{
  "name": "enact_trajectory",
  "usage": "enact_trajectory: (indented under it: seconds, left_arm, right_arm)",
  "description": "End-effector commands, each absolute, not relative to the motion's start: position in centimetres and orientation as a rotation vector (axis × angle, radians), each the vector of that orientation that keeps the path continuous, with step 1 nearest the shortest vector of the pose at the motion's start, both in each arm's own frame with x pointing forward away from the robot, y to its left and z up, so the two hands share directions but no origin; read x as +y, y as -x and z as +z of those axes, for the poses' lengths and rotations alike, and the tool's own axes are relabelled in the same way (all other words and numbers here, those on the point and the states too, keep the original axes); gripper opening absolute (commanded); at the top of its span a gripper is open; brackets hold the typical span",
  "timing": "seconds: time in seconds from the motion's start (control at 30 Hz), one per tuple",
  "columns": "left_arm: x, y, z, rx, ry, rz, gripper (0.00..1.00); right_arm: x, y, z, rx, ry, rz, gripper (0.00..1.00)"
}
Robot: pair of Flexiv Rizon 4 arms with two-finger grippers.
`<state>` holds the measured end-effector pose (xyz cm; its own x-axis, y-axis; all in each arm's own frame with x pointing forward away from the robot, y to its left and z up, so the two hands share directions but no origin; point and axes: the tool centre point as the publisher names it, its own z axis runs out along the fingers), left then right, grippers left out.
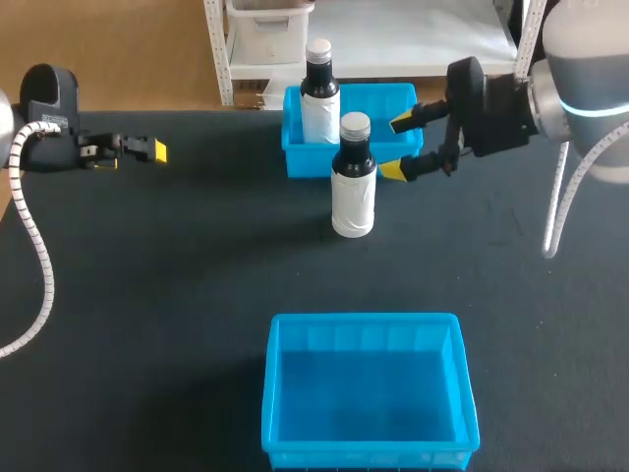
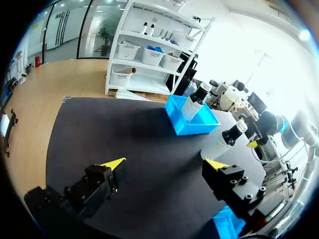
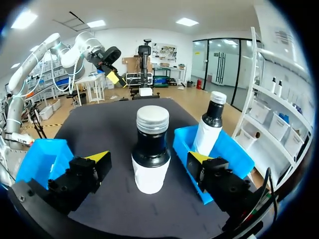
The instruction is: Pick up the bottle, and place it in the far bin if it is heavy, or in the near bin if it is light.
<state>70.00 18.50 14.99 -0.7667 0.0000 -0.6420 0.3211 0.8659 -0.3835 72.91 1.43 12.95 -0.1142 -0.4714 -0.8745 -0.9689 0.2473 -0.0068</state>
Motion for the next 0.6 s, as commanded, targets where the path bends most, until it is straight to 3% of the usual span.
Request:
enact_trajectory:
  seconds: [0.03, 0.6]
  left_arm:
    - [18.5, -70.0, 15.0, 2.375, -0.231, -0.637, 1.0]
    - [18.5, -70.0, 15.0, 2.375, -0.231, -0.637, 1.0]
  right_arm:
    - [1.4, -74.0, 12.8, 1.688, 1.379, 0.83, 1.0]
    - [3.5, -75.3, 12.4, 1.663, 1.43, 0.865, 1.0]
